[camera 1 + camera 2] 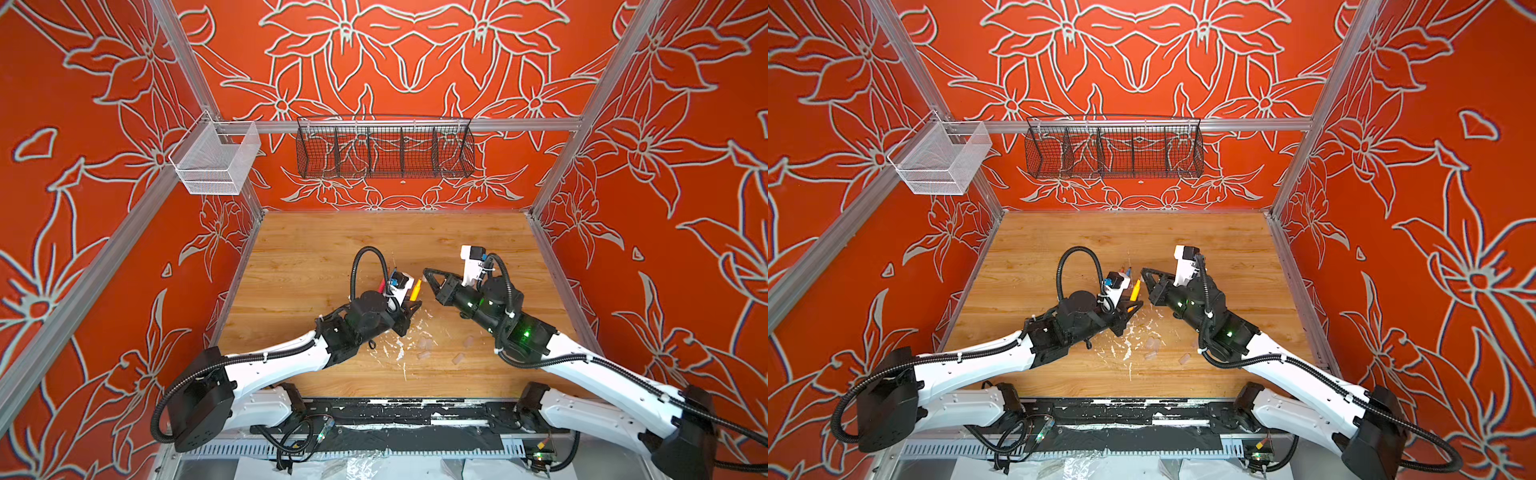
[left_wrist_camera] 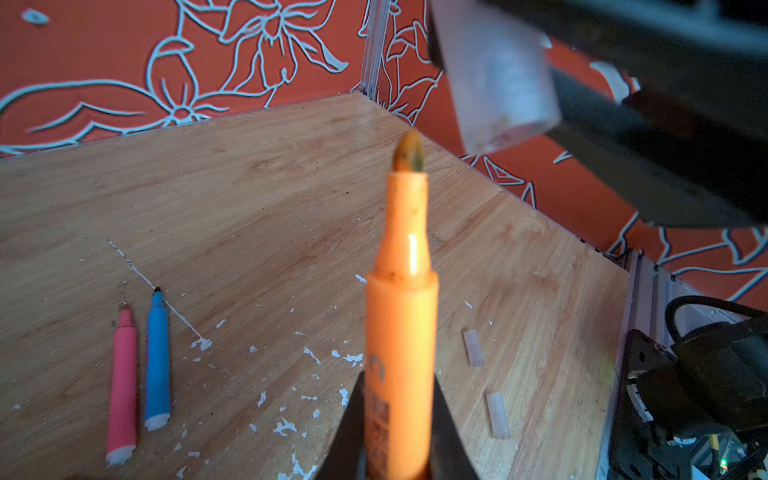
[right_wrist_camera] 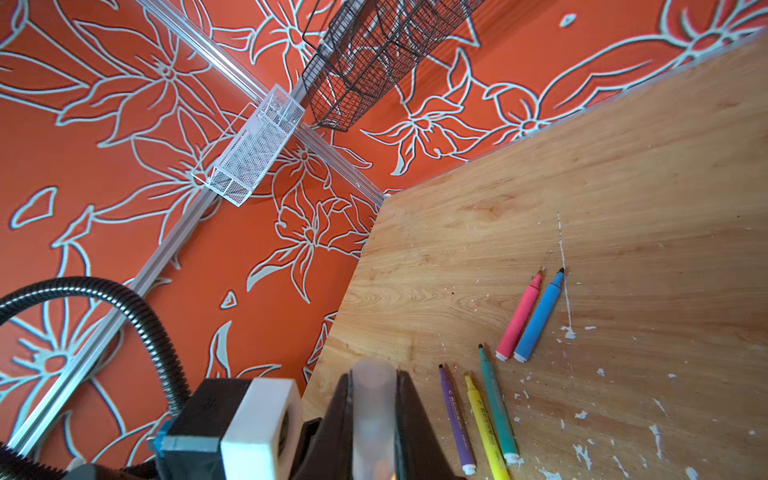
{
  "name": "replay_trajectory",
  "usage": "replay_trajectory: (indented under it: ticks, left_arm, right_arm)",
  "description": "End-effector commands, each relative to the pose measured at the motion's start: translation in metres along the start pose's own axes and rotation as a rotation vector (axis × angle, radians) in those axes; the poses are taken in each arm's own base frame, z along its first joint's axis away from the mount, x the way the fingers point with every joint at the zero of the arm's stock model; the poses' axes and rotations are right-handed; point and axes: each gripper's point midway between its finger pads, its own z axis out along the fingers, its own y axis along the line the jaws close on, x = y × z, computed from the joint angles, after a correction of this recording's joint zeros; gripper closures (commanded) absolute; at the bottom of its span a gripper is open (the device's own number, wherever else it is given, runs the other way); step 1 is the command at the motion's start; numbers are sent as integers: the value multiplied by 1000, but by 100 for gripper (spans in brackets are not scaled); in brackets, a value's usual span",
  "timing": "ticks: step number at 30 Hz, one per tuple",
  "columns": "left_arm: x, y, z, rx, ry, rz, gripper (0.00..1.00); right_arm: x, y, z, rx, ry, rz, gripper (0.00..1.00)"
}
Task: Insert the pens into the pen caps
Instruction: 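Lift the white cap with the right gripper toward the held orange marker, then lower the white cap onto the orange marker tip held by the left gripper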
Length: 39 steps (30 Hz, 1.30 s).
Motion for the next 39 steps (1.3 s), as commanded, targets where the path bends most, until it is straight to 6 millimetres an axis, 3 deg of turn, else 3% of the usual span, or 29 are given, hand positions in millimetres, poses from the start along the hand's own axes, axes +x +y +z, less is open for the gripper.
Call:
replay_trajectory:
  ticks: [1,18,25,39]
  left_arm:
    - [-8,-4,-2,22,-35,9,100]
    - [-11,-6,-5,30,-43,10,100]
    - [-10,-5,-5,26,-41,10,100]
    - [-12,-4,-6,19,-48,9,100]
  right_arm:
    - [-9,13,3,-23,-30,-17,100]
    - [-28,15,2,11,-106,-76,100]
    - [-15,12,11,7,-71,-71,100]
    - [4,-6,6,76,-52,-104,100]
